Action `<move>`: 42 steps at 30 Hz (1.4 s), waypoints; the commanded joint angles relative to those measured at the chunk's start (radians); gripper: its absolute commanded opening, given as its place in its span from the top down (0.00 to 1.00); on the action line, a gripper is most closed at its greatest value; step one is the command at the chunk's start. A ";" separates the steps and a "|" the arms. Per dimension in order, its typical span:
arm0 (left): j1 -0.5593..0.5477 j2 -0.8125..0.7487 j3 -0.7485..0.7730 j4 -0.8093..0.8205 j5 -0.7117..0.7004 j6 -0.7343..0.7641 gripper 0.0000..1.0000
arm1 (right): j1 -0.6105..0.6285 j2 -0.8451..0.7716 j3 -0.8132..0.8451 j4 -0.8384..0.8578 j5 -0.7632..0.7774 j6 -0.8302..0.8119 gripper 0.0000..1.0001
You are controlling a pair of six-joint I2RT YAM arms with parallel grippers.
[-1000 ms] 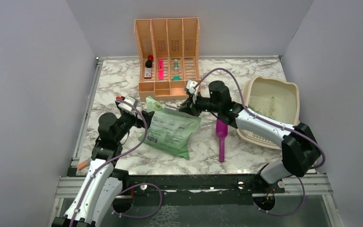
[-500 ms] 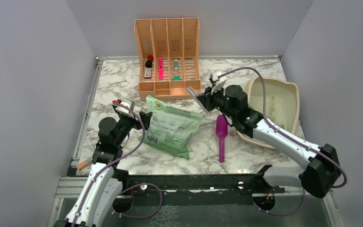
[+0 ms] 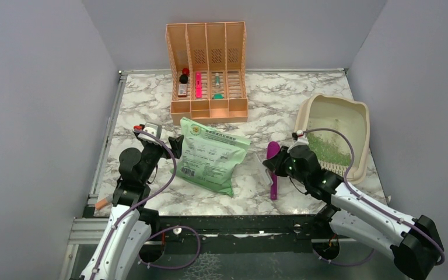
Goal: Fill the litter box with clean litter
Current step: Place the clamp at the center of the board.
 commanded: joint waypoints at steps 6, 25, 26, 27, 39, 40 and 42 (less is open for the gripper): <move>0.002 -0.002 0.010 0.005 -0.039 0.004 0.07 | 0.002 0.134 -0.040 0.078 -0.204 0.120 0.95; 0.001 0.014 0.015 0.004 -0.007 -0.004 0.07 | 0.004 0.332 0.050 -0.019 -0.430 0.060 0.63; 0.001 0.014 0.016 0.003 -0.002 -0.007 0.05 | 0.004 0.324 0.056 -0.032 -0.435 0.054 0.61; 0.002 0.014 0.017 0.001 0.002 -0.010 0.04 | 0.004 0.312 0.062 -0.043 -0.438 0.049 0.58; 0.002 -0.012 0.015 -0.003 0.002 -0.006 0.01 | -0.006 0.228 0.469 -0.490 0.295 -0.207 0.00; 0.001 -0.014 0.016 -0.004 -0.001 -0.006 0.01 | -0.022 0.241 0.510 -0.503 0.365 -0.246 0.00; 0.001 -0.016 0.016 -0.007 -0.007 -0.003 0.01 | -0.102 0.268 0.592 -0.503 0.402 -0.329 0.00</move>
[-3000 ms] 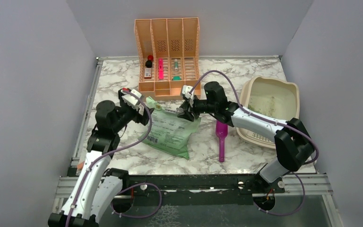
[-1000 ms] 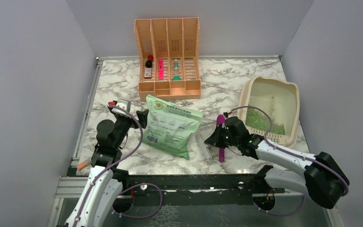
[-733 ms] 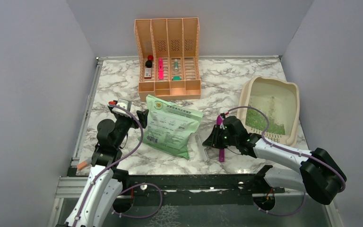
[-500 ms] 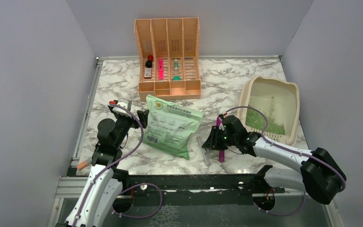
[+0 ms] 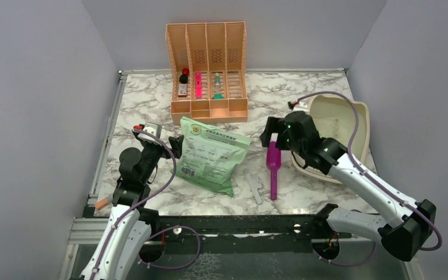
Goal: Fill the litter box with clean litter
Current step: Place the clamp at the center of the board, then adjust the litter box at the center of the board.
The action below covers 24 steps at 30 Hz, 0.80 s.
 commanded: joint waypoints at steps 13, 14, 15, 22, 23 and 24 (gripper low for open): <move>0.001 -0.027 0.018 -0.011 0.002 0.005 0.01 | -0.574 0.345 0.272 -0.073 -0.206 -0.229 0.00; 0.001 -0.027 0.018 -0.011 0.004 0.005 0.01 | -0.574 0.364 0.268 -0.056 -0.208 -0.228 0.00; 0.000 -0.027 0.018 -0.010 0.006 0.005 0.01 | -0.574 0.379 0.263 -0.034 -0.208 -0.228 0.00; 0.001 -0.024 0.018 -0.009 0.008 0.009 0.01 | -0.574 0.466 0.238 0.033 -0.343 -0.225 0.00; 0.001 -0.025 0.018 -0.010 0.008 0.009 0.01 | -0.574 0.464 0.223 0.052 -0.350 -0.221 0.00; 0.001 -0.024 0.018 -0.010 0.008 0.011 0.01 | -0.574 0.463 0.207 0.070 -0.356 -0.219 0.00</move>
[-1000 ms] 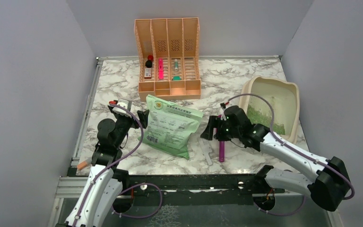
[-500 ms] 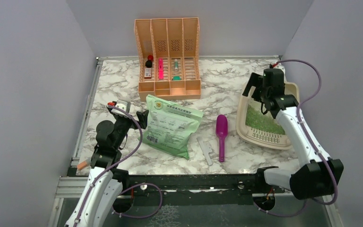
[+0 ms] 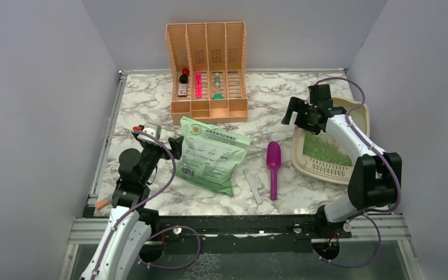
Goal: Fill the litter box with clean litter
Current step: Adjust the litter box at the center of the board.
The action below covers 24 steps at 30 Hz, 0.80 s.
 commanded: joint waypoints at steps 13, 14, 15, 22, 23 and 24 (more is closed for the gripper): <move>0.000 -0.006 0.021 0.007 0.013 0.019 0.01 | -0.002 0.008 -0.142 0.201 -0.302 -0.035 0.00; 0.001 -0.006 0.021 0.007 0.013 0.019 0.01 | -0.002 0.006 -0.146 0.211 -0.330 -0.038 0.00; 0.001 -0.006 0.021 0.007 0.014 0.020 0.01 | -0.001 0.006 -0.151 0.219 -0.356 -0.040 0.00; 0.001 -0.006 0.021 0.007 0.018 0.022 0.01 | -0.001 0.008 -0.172 0.264 -0.480 -0.061 0.00; 0.001 -0.006 0.021 0.007 0.019 0.022 0.01 | 0.000 0.010 -0.174 0.267 -0.498 -0.064 0.00; 0.001 -0.006 0.022 0.007 0.019 0.022 0.01 | 0.000 0.012 -0.173 0.267 -0.509 -0.067 0.01</move>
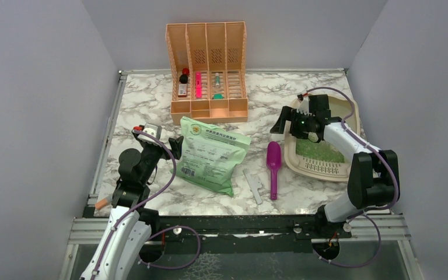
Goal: Fill the litter box with clean litter
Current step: Adjust the litter box at the center of the board.
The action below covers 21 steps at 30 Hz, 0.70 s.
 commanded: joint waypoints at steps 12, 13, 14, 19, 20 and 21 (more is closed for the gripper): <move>0.002 -0.007 0.021 0.006 0.022 0.016 0.01 | 0.044 0.036 0.000 0.054 -0.232 -0.053 0.02; 0.000 -0.008 0.021 0.006 0.023 0.015 0.01 | 0.051 0.040 0.006 0.050 -0.236 -0.057 0.02; 0.001 -0.006 0.021 0.007 0.025 0.015 0.01 | 0.057 0.043 0.007 0.048 -0.243 -0.060 0.02; 0.000 -0.003 0.021 0.008 0.030 0.015 0.01 | 0.083 0.040 0.008 0.037 -0.249 -0.082 0.03; 0.001 -0.002 0.022 0.007 0.030 0.015 0.01 | 0.087 0.039 0.009 0.031 -0.237 -0.083 0.03; 0.001 -0.001 0.022 0.007 0.030 0.015 0.01 | 0.088 0.035 0.010 0.030 -0.230 -0.083 0.03</move>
